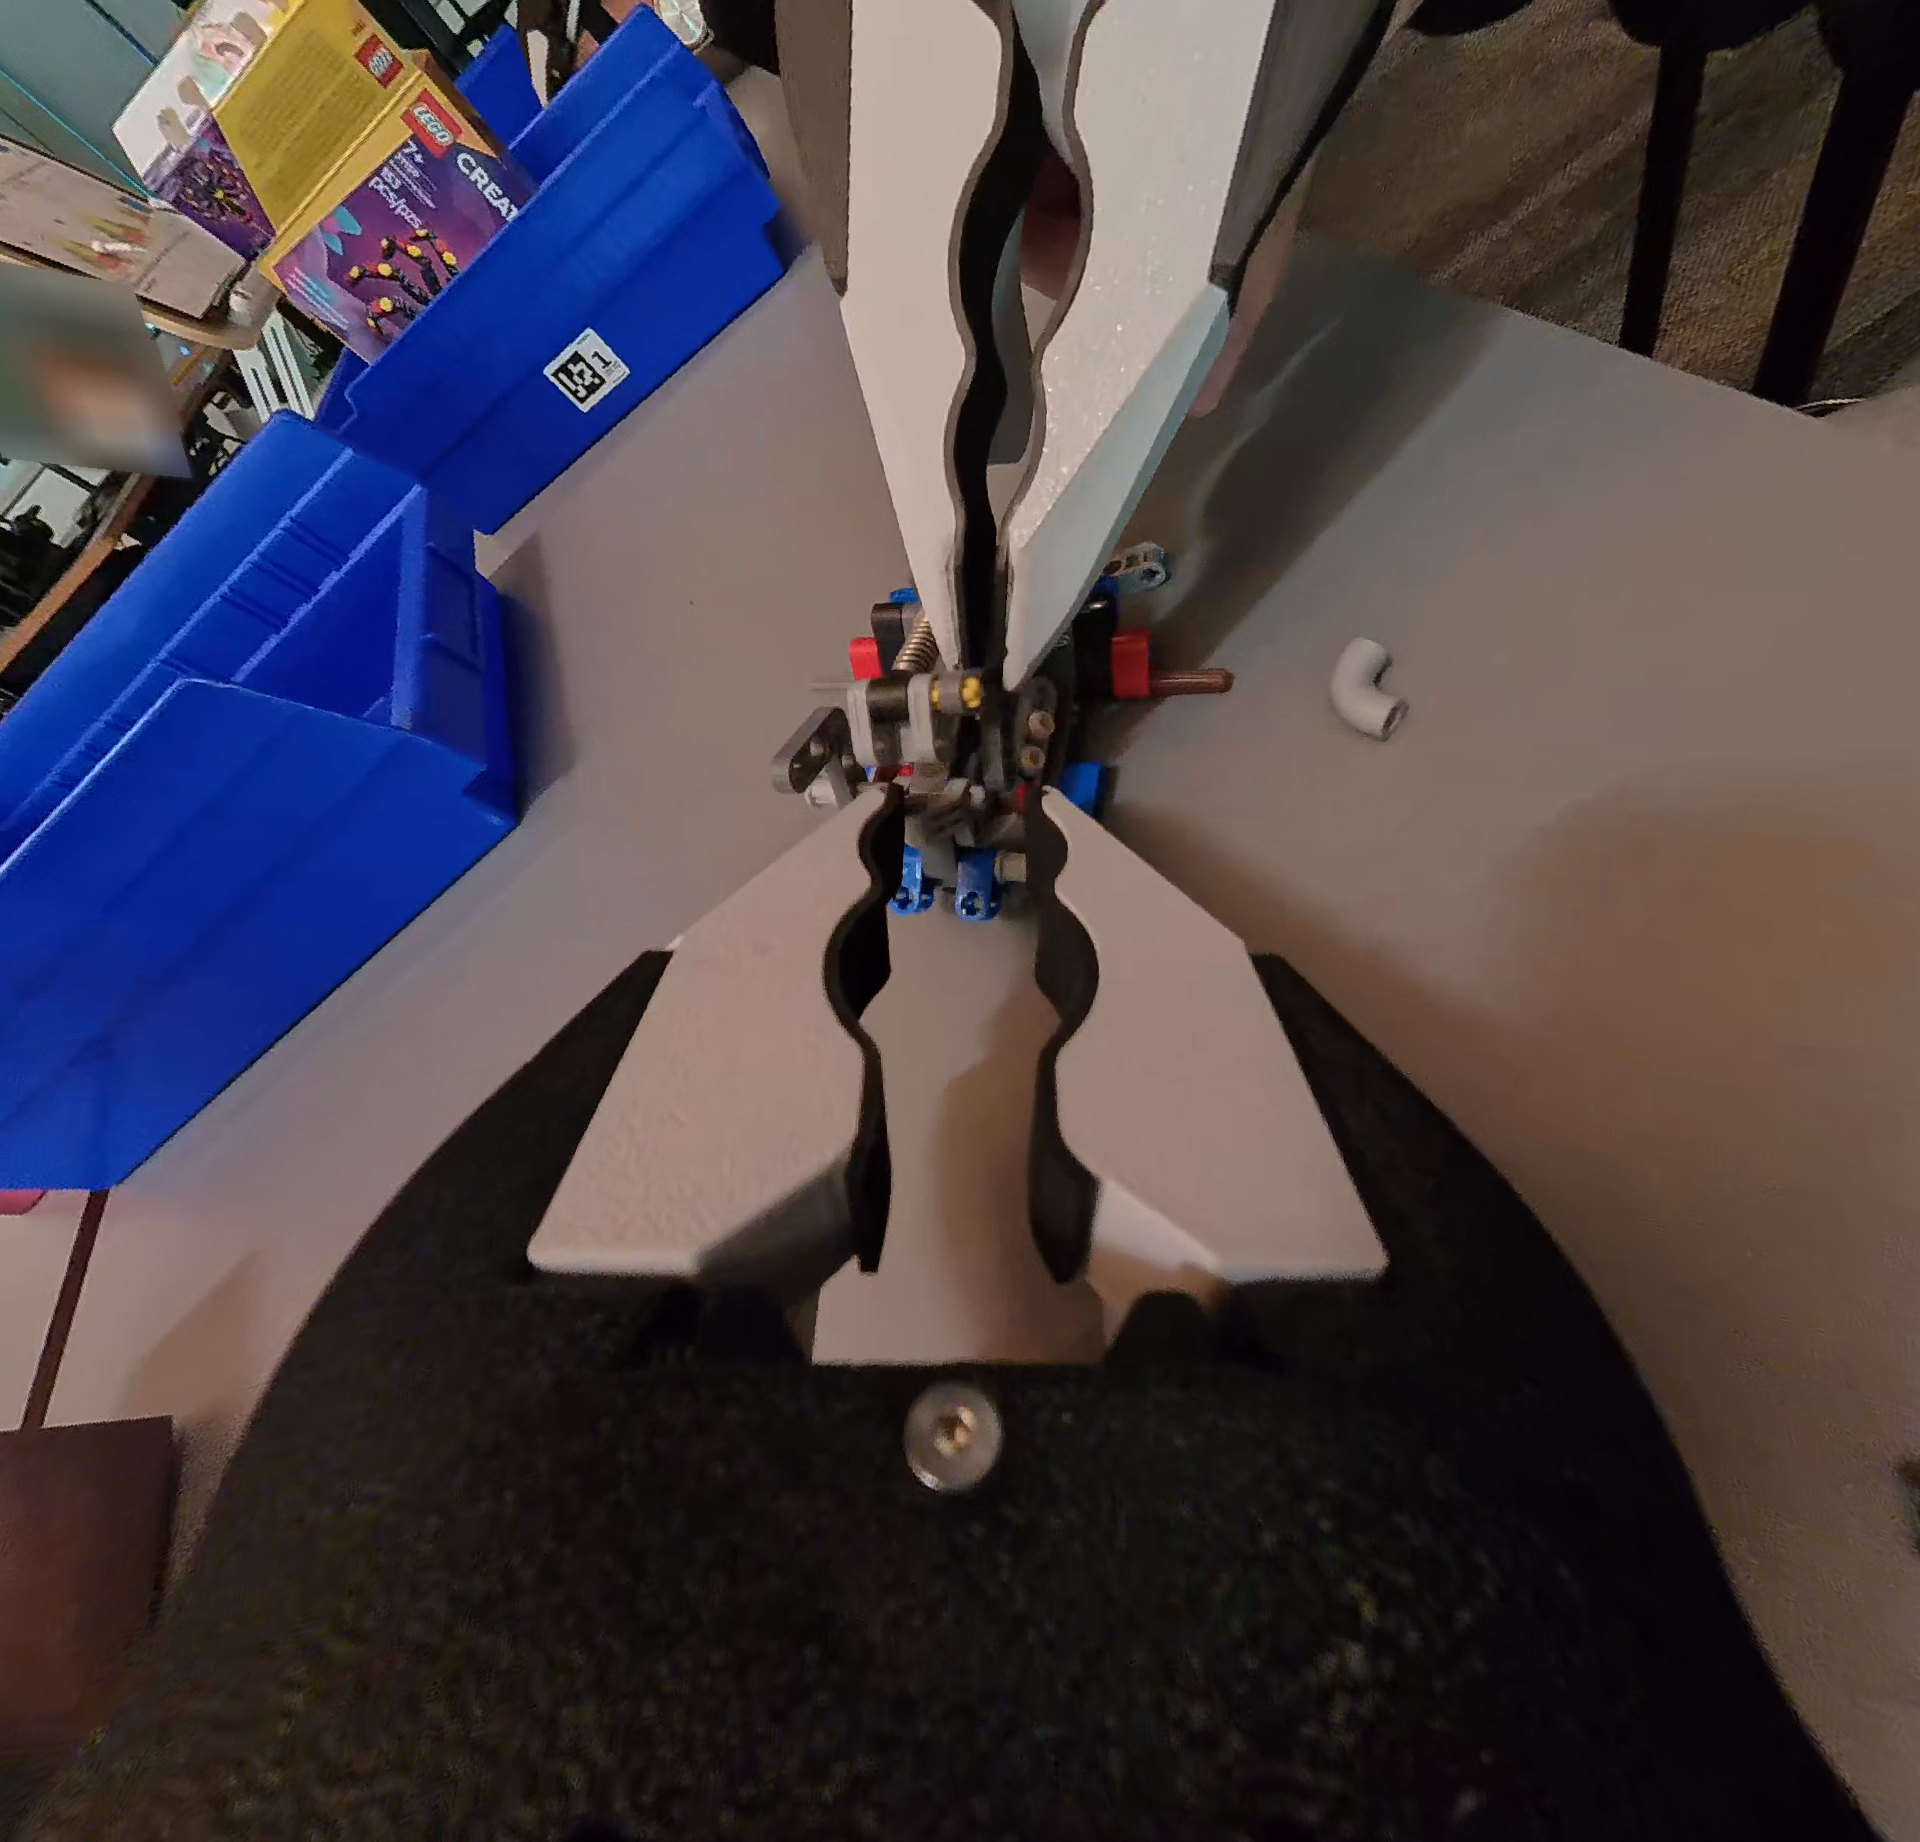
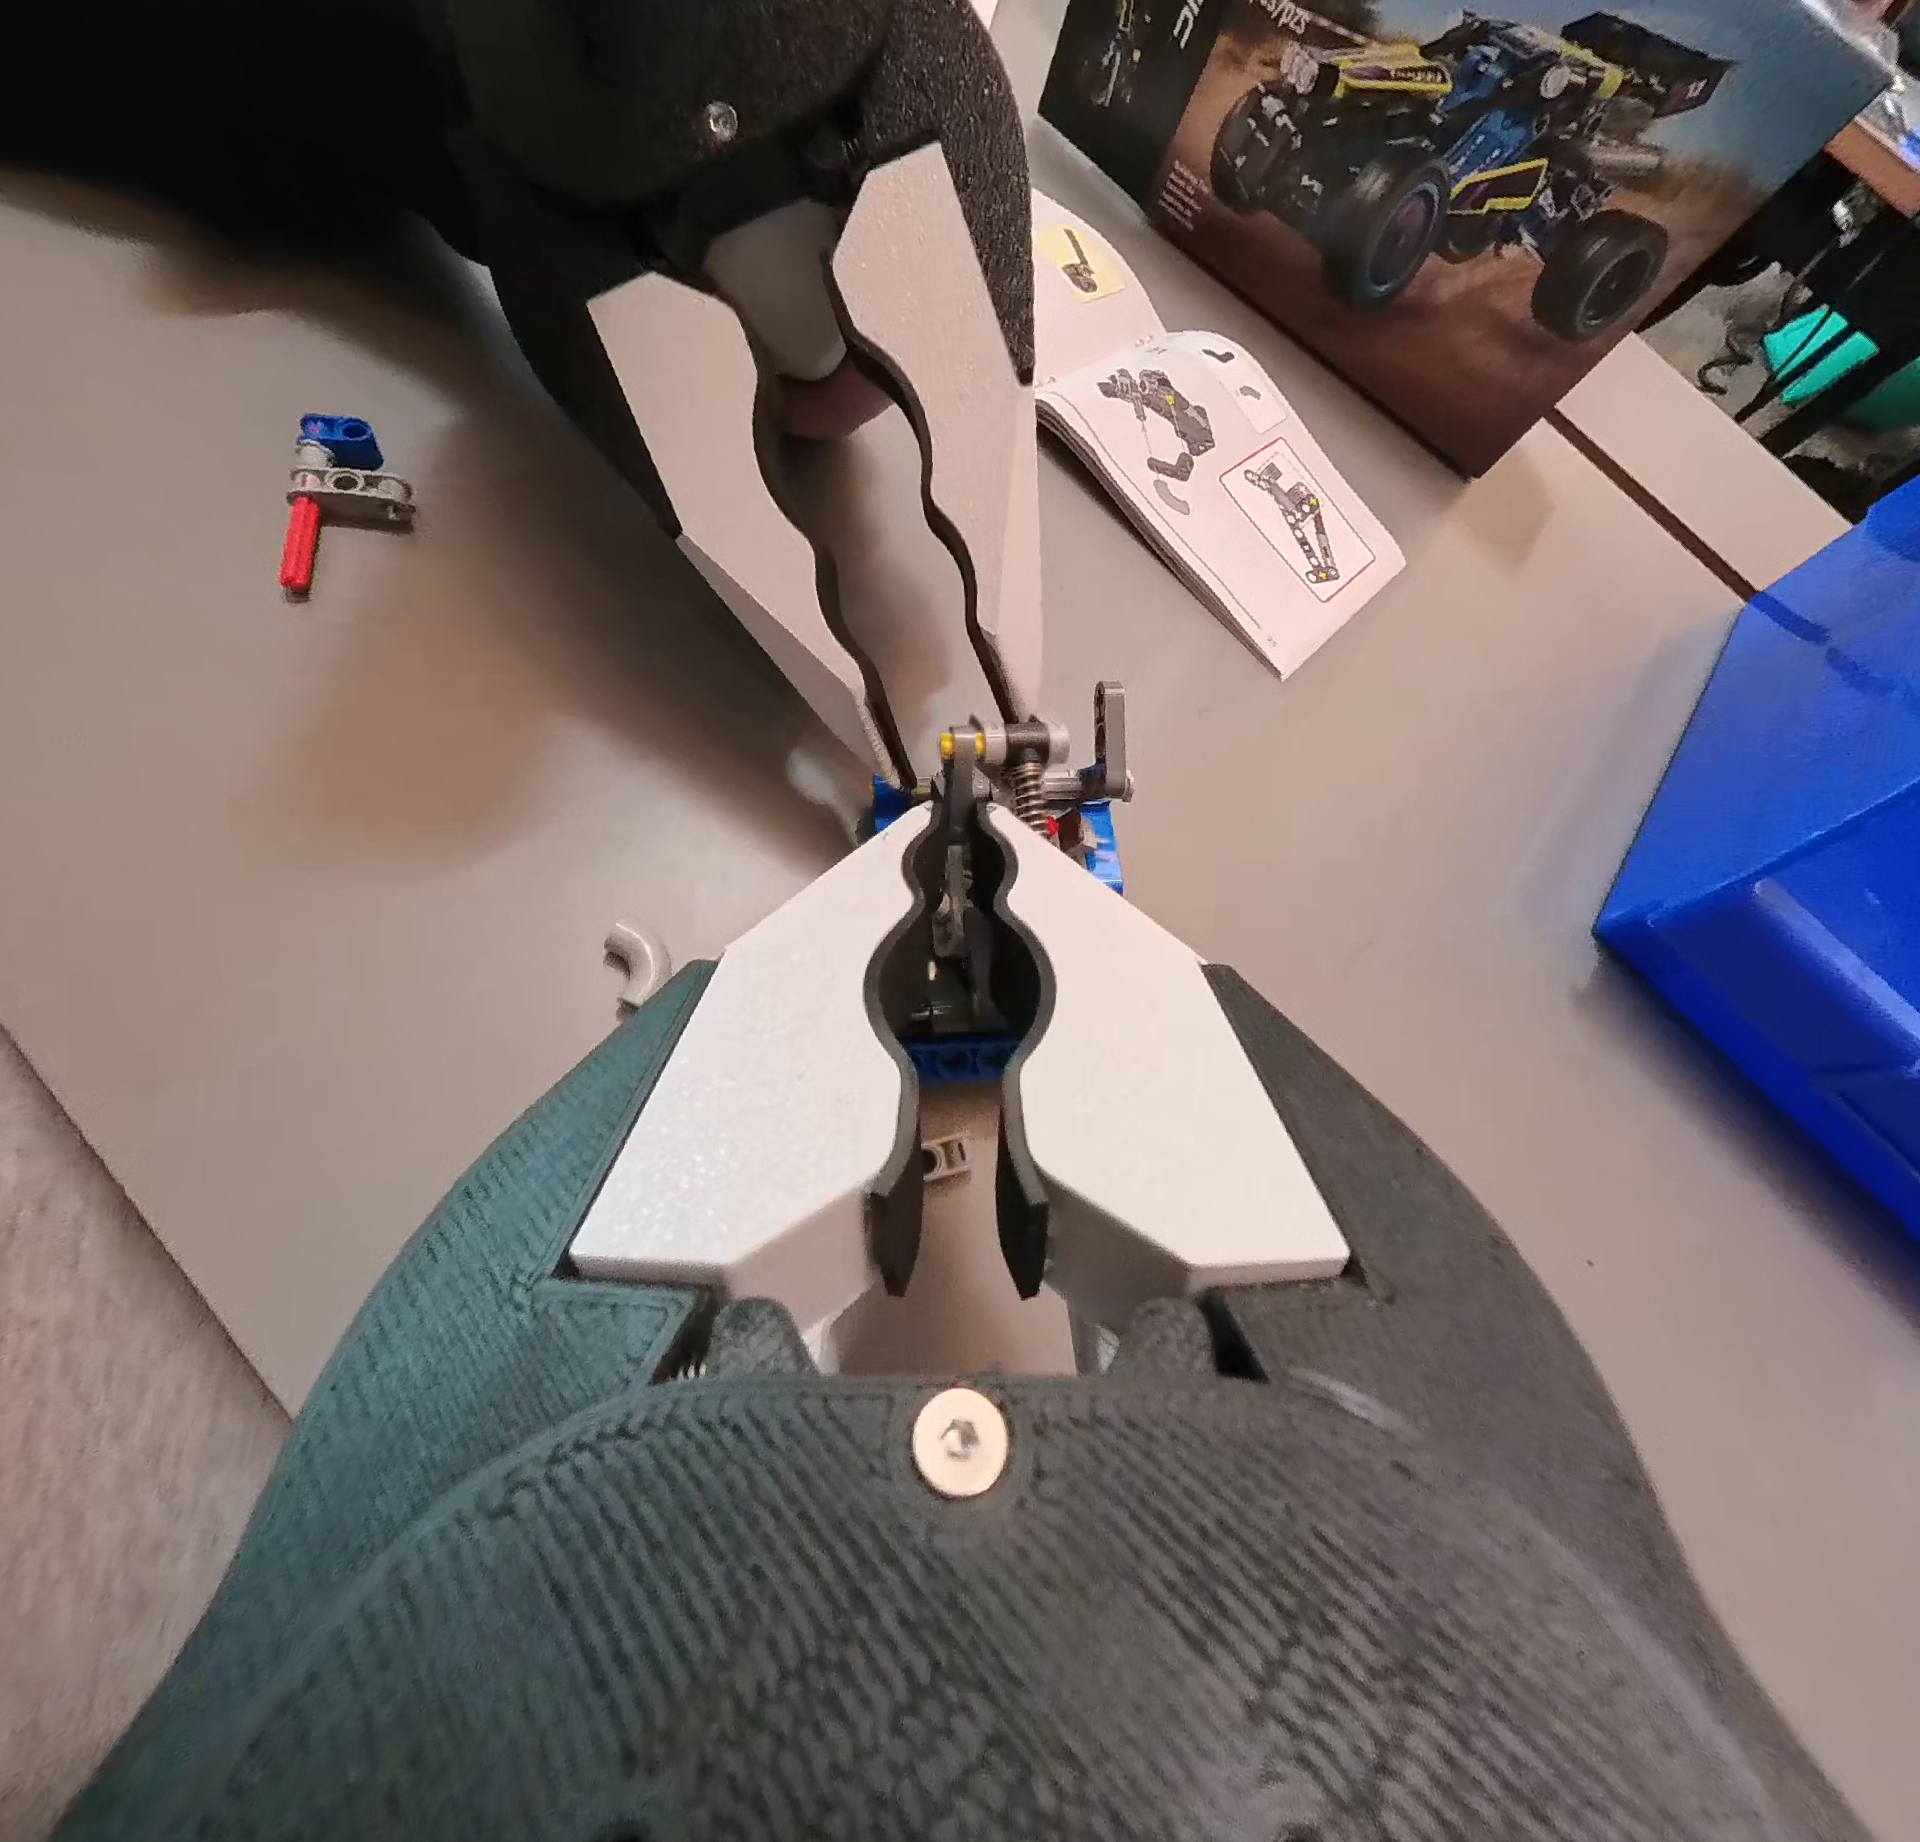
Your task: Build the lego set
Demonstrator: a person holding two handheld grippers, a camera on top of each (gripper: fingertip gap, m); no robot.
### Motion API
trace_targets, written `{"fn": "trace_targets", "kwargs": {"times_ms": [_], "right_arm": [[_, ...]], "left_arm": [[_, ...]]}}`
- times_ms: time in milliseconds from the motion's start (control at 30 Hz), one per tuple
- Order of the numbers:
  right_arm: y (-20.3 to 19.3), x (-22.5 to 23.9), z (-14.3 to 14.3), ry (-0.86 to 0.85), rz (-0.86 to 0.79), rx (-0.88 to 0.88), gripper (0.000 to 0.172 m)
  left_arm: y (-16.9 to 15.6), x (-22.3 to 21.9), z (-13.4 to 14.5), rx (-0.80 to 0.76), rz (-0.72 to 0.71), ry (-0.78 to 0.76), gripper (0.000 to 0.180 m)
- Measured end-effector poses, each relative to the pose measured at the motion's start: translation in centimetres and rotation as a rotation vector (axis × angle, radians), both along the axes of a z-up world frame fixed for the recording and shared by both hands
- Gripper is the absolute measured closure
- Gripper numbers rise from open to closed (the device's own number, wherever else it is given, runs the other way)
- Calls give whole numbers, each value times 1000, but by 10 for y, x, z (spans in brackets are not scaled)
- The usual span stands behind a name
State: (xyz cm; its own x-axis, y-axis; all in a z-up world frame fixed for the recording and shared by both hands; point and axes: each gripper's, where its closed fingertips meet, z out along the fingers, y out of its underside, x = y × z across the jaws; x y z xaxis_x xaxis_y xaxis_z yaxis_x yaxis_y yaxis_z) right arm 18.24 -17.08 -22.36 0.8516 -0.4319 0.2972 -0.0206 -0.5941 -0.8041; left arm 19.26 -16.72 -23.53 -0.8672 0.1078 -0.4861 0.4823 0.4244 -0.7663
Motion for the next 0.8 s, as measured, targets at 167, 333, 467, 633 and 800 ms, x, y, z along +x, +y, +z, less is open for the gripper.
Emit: {"fn": "trace_targets", "kwargs": {"times_ms": [167,333,467,633,800], "right_arm": [[-1,3,0,3,-13,21,171],[-2,4,-3,-4,-16,7,171],[-3,5,5,-17,-21,43,171],[-4,7,6,-26,-33,51,171],[-2,8,4,-29,-27,51,172]], "left_arm": [[0,2,2,-8,11,34,161],[-3,7,7,-31,33,72,157],[-2,13,8,11,35,95,156],[-4,10,19,-8,-44,177,168],[0,12,11,42,-94,168,180]]}}
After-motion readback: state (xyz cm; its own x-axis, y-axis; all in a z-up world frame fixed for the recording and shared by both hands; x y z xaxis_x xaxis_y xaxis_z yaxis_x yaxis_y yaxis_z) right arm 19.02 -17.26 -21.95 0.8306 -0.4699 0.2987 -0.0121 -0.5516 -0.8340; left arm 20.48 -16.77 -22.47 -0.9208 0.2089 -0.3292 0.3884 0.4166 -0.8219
